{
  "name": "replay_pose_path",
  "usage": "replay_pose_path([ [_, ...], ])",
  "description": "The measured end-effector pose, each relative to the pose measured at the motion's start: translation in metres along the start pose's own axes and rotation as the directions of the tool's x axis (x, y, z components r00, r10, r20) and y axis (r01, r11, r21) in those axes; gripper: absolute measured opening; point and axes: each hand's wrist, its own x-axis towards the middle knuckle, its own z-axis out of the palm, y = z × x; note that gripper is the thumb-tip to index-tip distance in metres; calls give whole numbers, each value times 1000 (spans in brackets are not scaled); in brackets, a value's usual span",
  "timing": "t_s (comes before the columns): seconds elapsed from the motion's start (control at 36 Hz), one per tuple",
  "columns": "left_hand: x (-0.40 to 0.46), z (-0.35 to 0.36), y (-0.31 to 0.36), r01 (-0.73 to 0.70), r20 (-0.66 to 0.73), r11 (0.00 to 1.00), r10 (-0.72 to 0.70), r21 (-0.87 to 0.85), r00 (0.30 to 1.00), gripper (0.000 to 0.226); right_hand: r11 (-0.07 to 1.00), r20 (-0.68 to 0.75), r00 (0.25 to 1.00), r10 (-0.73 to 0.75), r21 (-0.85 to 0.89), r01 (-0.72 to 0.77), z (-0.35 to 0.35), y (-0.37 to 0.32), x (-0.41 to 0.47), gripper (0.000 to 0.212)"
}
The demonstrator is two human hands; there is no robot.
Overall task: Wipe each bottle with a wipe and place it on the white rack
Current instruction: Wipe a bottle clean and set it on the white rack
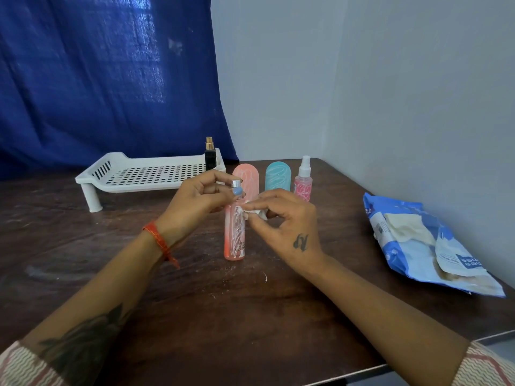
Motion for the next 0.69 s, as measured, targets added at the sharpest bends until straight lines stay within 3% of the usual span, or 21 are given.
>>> replay_pose_path([
  [0.19,0,0,-1,-8,-4,1000,8,8,1000,20,992,-26,993,113,52,-112,-1,-2,1,18],
  [0.36,0,1,0,-10,-18,1000,10,10,1000,23,998,-17,999,-37,47,37,1,-6,1,15],
  [0.69,-1,1,1,-15,-33,999,16,28,999,22,1000,-66,998,2,1,-2,3,-4,1,15],
])
